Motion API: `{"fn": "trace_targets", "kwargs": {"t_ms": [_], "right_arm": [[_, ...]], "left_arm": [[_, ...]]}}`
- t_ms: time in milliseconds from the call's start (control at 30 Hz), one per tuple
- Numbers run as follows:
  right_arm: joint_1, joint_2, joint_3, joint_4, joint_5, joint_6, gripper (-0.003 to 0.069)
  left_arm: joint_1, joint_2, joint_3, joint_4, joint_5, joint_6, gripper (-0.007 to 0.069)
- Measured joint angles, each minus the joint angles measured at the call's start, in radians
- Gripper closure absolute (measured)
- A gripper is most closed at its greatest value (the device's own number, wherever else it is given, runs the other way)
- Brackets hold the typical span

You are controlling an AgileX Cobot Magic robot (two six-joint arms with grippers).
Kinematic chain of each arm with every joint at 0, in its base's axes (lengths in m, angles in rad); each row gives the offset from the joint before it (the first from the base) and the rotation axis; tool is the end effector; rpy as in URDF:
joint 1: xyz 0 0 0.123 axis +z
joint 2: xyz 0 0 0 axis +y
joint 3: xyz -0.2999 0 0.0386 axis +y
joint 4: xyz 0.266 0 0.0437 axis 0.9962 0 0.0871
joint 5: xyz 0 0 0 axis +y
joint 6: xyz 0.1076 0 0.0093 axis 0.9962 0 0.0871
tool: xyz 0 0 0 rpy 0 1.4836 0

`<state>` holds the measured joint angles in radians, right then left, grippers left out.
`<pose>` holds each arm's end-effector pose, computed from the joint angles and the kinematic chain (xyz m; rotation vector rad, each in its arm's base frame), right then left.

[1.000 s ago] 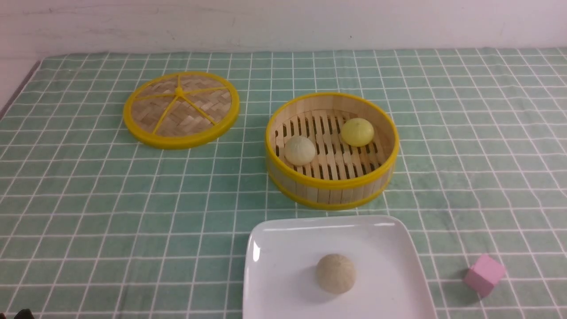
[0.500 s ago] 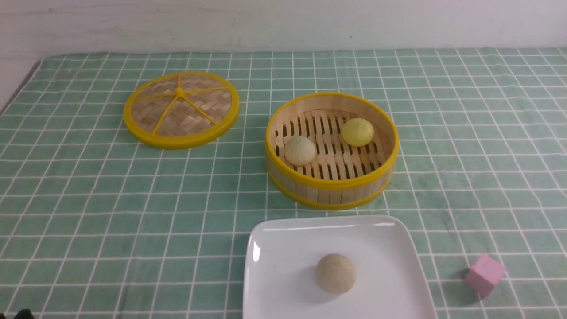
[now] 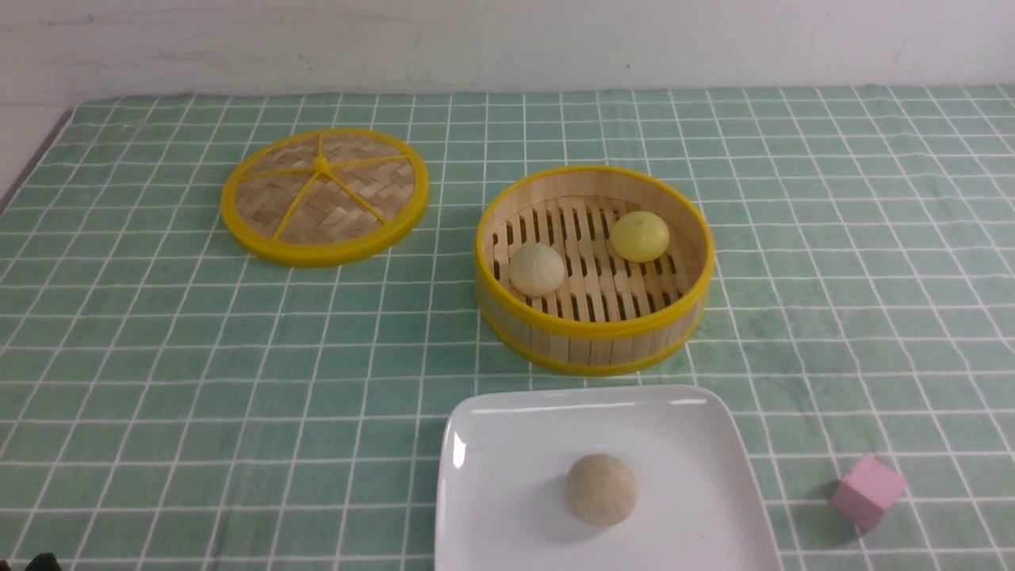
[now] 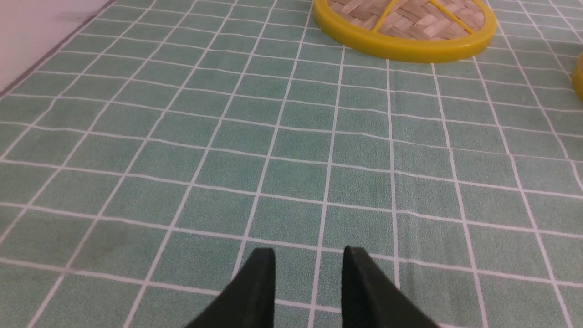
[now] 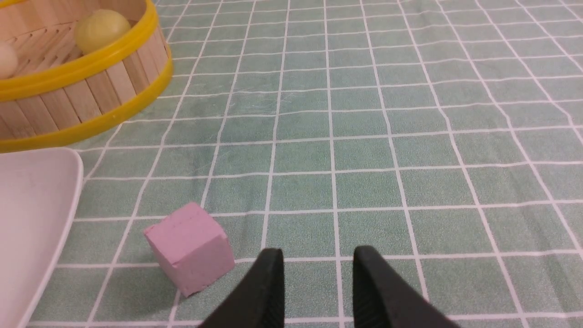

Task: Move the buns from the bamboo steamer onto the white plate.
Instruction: 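Reach toward a bun in the bamboo steamer with the right gripper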

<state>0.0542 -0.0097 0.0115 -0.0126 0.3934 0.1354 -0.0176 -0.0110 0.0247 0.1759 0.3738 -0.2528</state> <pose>0.0686 0.0032 0.1691 0.0687 1.8792 0.1177 0.0695 0.0057 0.1669 -0.1106 1.8620 -0.0140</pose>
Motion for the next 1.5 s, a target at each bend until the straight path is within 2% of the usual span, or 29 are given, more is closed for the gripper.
{"fn": "trace_targets", "kwargs": {"t_ms": [233,300,333,367,433,500,567,667,833,933,1000,1100,1133,1167,1200,1267,1300,1333,1500], "right_arm": [[0.0,0.0,0.0,0.0,0.0,0.0,0.042],[0.0,0.0,0.0,-0.006,-0.003,0.001,0.042],[0.0,0.0,0.0,-0.006,-0.004,0.001,0.042],[0.0,0.0,0.0,0.024,-0.013,0.035,0.042],[0.0,0.0,0.003,0.123,-0.027,0.116,0.042],[0.0,0.0,0.006,0.184,-0.037,0.162,0.042],[0.0,0.0,0.01,0.341,-0.053,0.269,0.042],[0.0,0.0,0.011,0.434,-0.056,0.33,0.042],[0.0,0.0,0.011,0.477,-0.06,0.36,0.042],[0.0,0.0,0.003,0.476,-0.058,0.36,0.0436],[0.0,0.0,-0.039,0.458,-0.056,0.341,0.0474],[0.0,0.021,-0.16,0.374,-0.048,0.26,0.0576],[0.0,0.029,-0.178,0.36,-0.042,0.255,0.0584],[0.0,0.076,-0.238,0.299,-0.007,0.224,0.0641],[0.0,0.076,-0.246,0.299,-0.007,0.221,0.0648],[0.0,0.204,-0.364,0.184,0.11,0.2,0.0671],[0.0,0.215,-0.364,0.176,0.121,0.2,0.0671],[0.0,0.347,-0.449,0.104,0.236,0.198,0.067],[0.0,0.623,-0.588,0.052,0.458,0.165,0.0666]], "left_arm": [[0.0,0.0,0.0,-0.015,0.0,-0.014,0.0384],[0.0,0.0,0.0,-0.121,-0.002,-0.096,0.0384],[0.0,0.0,0.0,-0.134,-0.004,-0.117,0.0384],[0.0,0.0,0.0,-0.272,-0.006,-0.213,0.0384],[0.0,0.0,0.0,-0.43,-0.006,-0.338,0.0384],[0.0,0.0,0.001,-0.497,-0.005,-0.395,0.0384],[0.0,0.0,0.002,-0.619,0.001,-0.507,0.0384],[0.0,0.0,0.002,-0.669,0.001,-0.537,0.0384],[0.0,0.0,0.002,-0.677,-0.007,-0.537,0.0384],[0.0,0.0,0.0,-0.678,-0.007,-0.467,0.0384],[0.0,0.0,-0.029,-0.678,0.028,-0.396,0.0396],[0.0,0.004,-0.142,-0.65,0.089,-0.298,0.0473],[0.0,0.004,-0.15,-0.647,0.093,-0.293,0.048],[0.0,0.037,-0.214,-0.612,0.137,-0.261,0.0544],[0.0,0.043,-0.222,-0.607,0.144,-0.261,0.0552],[0.0,0.144,-0.322,-0.529,0.26,-0.241,0.0611],[0.0,0.154,-0.328,-0.523,0.27,-0.241,0.0613],[0.0,0.263,-0.386,-0.458,0.388,-0.237,0.0623],[0.0,0.48,-0.474,-0.4,0.567,-0.186,0.0623]]}}
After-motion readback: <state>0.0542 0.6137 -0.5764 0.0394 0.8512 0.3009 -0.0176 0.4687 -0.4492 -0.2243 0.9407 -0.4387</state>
